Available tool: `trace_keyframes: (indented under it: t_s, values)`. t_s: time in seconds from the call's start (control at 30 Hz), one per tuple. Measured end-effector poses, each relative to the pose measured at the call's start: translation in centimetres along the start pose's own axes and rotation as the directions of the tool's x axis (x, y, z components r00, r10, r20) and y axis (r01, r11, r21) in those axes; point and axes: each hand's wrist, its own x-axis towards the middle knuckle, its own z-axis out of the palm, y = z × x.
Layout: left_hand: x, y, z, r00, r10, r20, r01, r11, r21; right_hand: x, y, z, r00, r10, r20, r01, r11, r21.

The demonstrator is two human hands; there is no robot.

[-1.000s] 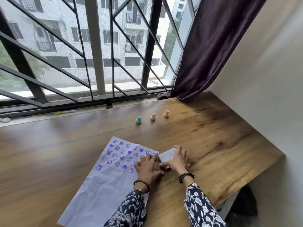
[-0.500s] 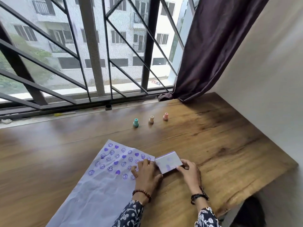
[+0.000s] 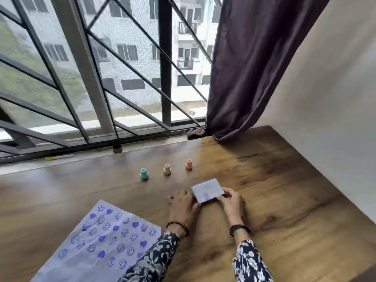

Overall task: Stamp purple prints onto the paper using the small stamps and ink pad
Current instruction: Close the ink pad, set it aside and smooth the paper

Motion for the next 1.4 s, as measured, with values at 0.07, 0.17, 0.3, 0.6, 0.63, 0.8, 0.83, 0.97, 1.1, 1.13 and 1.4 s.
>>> trace_keyframes:
  t_s: [0.07, 0.17, 0.3, 0.6, 0.63, 0.8, 0.83, 0.97, 1.1, 1.13, 1.4]
  values:
    - [1.5, 0.8, 0.2, 1.000, -0.009, -0.018, 0.009, 1.000, -0.023, 1.7, -0.2, -0.2, 1.000, 0.005, -0.009, -0.005, 1.000, -0.005]
    - [3.2, 1.6, 0.2, 0.999, -0.029, -0.033, 0.026, 0.997, -0.073, 3.5, -0.4, -0.4, 1.000, 0.021, -0.023, -0.021, 1.000, 0.011]
    - [4.6, 2.0, 0.5, 0.997, -0.054, -0.058, 0.049, 0.996, -0.080, 4.9, -0.6, -0.4, 0.999, 0.033, -0.018, -0.033, 0.999, 0.007]
    - [1.0, -0.3, 0.0, 0.994, 0.054, -0.093, -0.069, 0.982, -0.176, 0.3, -1.0, 0.7, 0.996, 0.023, -0.081, -0.015, 0.995, 0.095]
    - [-0.1, -1.0, -0.3, 0.993, 0.055, -0.106, -0.074, 0.980, -0.187, -1.3, -1.1, 1.4, 0.996, 0.010, -0.088, -0.001, 0.995, 0.102]
    - [-6.8, -7.1, -2.3, 0.987, 0.022, -0.158, -0.052, 0.981, -0.189, -11.9, -1.4, 6.1, 0.988, -0.110, 0.111, 0.112, 0.994, -0.013]
    - [-8.4, -8.7, -2.9, 0.984, 0.014, -0.180, -0.050, 0.979, -0.198, -14.2, -1.4, 7.1, 0.975, -0.135, 0.176, 0.143, 0.989, -0.039]
    - [-13.7, -14.3, -5.4, 0.967, -0.112, -0.230, 0.066, 0.977, -0.201, -21.4, -1.3, 10.5, 0.910, -0.181, 0.372, 0.290, 0.921, -0.262]
    - [-17.7, -17.8, -7.1, 0.964, -0.180, -0.197, 0.156, 0.979, -0.129, -24.8, -1.1, 12.0, 0.883, -0.207, 0.420, 0.405, 0.790, -0.461]
    - [-18.6, -18.6, -7.4, 0.966, -0.185, -0.179, 0.169, 0.980, -0.104, -25.1, -1.1, 12.3, 0.872, -0.211, 0.441, 0.429, 0.764, -0.483]
    - [-23.9, -24.5, -8.1, 0.986, -0.153, 0.065, 0.163, 0.970, -0.182, -21.2, -2.0, 13.0, 0.767, -0.142, 0.626, 0.519, 0.711, -0.474]
